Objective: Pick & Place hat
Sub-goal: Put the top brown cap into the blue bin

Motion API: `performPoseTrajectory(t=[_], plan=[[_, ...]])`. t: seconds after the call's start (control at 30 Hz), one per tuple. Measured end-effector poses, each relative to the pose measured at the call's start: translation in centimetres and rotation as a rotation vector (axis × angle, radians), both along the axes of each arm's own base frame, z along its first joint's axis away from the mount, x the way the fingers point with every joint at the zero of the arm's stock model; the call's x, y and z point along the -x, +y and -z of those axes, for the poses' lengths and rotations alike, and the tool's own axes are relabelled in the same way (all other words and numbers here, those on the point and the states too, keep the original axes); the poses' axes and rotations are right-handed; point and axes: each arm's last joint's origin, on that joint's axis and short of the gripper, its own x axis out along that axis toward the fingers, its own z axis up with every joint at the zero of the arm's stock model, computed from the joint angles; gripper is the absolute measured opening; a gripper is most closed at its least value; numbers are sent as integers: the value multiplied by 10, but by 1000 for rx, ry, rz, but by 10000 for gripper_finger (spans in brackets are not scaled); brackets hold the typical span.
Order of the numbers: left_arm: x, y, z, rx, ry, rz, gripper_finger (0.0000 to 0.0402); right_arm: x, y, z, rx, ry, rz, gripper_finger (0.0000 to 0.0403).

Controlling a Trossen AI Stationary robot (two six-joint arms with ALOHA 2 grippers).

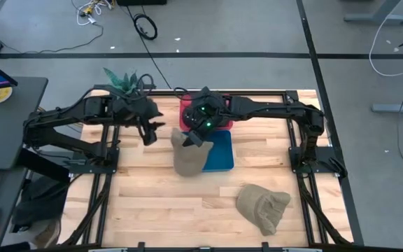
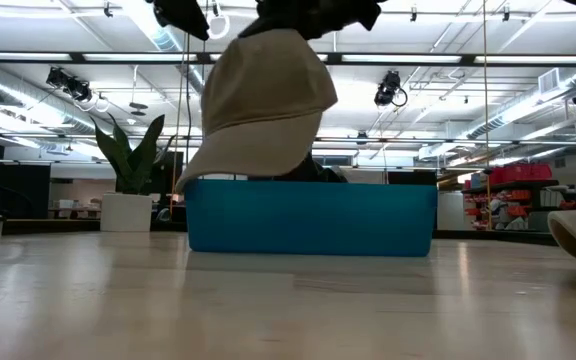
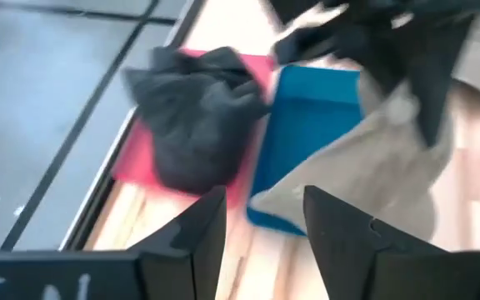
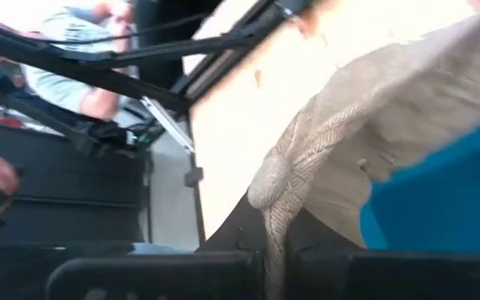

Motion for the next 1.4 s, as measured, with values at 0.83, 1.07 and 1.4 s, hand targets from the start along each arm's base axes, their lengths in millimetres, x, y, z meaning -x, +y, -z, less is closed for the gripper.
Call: performPoseTrajectory(t=[0.83,1.07,1.4], plan=[[21,7,-15,-40,-189,-413,154,86,40,-78,151,121,882,0],[21,7,-15,-43,-194,-415,154,70,70,-67,6,89,1037,0],[20,7,-16,-70,-182,-380,154,36,86,-27,27,114,1123,0]])
